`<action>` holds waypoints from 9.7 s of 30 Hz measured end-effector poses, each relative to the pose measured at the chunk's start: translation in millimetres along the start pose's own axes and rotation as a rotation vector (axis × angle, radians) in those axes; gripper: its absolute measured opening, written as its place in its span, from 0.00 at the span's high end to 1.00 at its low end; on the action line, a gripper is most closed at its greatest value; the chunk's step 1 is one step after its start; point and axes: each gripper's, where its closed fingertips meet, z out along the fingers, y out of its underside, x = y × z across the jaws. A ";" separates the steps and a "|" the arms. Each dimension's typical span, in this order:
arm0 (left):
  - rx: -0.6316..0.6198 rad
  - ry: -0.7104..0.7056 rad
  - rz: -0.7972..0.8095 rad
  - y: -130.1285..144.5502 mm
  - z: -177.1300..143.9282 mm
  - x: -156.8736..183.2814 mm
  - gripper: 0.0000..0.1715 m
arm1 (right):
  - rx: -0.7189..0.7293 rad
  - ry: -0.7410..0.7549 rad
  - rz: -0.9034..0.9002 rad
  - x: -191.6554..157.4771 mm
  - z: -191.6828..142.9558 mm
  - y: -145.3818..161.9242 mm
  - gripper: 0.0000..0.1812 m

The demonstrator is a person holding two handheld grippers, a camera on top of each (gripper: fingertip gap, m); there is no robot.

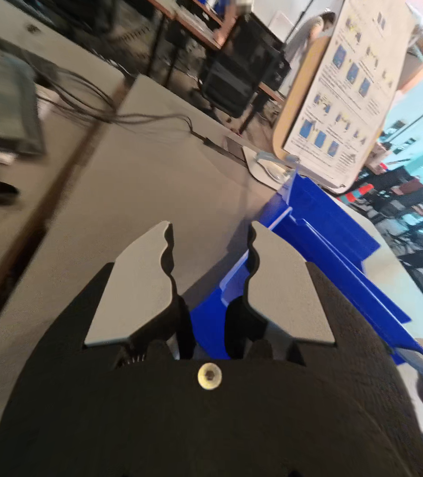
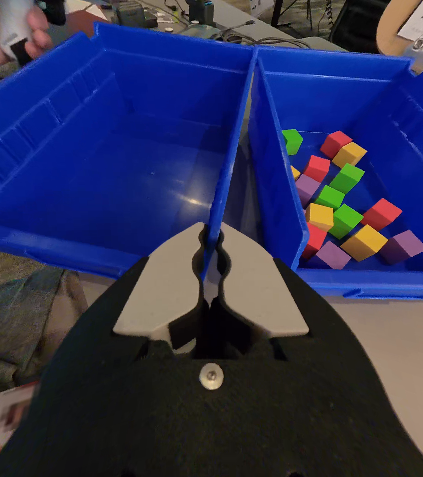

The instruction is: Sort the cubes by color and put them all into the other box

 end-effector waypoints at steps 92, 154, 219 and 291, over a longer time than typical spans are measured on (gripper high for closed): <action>-0.739 -0.060 0.614 67.4 201.5 86.9 0.97 | -0.683 0.413 0.573 127.3 -175.5 165.3 0.86; -1.159 0.794 1.963 129.7 104.2 120.7 0.91 | -1.006 -0.232 -0.462 207.8 -107.3 86.4 0.83; -0.774 -0.227 0.047 105.8 78.6 75.8 0.61 | -0.923 -0.332 -0.912 259.2 -24.8 56.2 0.87; -1.053 -0.293 0.497 57.4 111.0 25.7 0.95 | -0.890 0.227 0.602 337.6 -174.6 128.9 0.96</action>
